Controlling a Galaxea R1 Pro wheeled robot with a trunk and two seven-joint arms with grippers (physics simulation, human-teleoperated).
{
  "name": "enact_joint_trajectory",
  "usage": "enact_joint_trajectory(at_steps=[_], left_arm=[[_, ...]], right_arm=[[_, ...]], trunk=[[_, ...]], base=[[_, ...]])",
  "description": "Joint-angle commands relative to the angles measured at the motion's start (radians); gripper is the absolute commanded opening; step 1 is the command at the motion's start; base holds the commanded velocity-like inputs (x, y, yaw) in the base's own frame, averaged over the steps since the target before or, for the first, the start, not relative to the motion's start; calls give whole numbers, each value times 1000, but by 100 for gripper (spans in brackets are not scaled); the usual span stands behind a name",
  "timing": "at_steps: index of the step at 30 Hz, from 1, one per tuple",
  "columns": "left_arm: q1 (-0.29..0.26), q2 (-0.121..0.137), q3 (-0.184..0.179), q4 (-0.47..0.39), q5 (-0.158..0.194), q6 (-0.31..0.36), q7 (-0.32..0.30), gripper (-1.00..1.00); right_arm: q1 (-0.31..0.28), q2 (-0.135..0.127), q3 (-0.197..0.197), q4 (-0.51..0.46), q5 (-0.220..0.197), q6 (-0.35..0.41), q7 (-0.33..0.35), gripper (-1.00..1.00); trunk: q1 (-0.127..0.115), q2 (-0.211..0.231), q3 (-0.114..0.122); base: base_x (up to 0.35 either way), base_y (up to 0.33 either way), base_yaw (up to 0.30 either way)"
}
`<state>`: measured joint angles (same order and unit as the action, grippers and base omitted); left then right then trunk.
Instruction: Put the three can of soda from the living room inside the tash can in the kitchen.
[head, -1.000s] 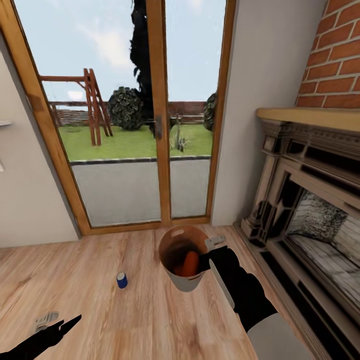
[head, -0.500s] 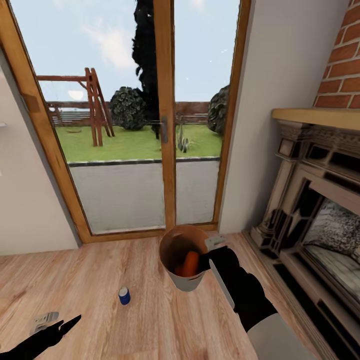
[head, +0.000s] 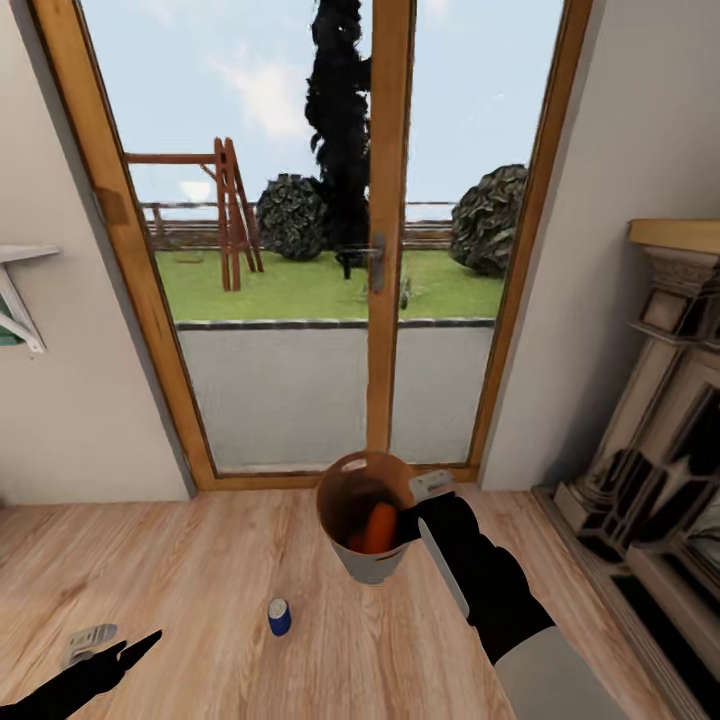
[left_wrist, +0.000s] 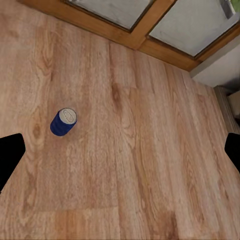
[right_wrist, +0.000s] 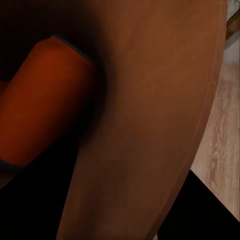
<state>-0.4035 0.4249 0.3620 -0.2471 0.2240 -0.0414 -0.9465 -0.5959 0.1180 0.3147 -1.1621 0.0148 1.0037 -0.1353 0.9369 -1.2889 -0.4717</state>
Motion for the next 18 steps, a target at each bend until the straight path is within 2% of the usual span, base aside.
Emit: enact_joint_trajectory(at_steps=[1,12,18], left_arm=[[0,0,0,0,0,0,0,100],[0,1,0,0,0,0,0,100],[0,3,0,0,0,0,0,100]], right_arm=[[0,0,0,-1,10,0,2,-100],[1,0,0,-1,9,0,2,-100],[0,0,0,-1,9,0,2,-100]], trunk=[[0,0,0],[0,0,0],[0,0,0]], base=[[329,-86,23],[301,-172,5],[269,-15,0]])
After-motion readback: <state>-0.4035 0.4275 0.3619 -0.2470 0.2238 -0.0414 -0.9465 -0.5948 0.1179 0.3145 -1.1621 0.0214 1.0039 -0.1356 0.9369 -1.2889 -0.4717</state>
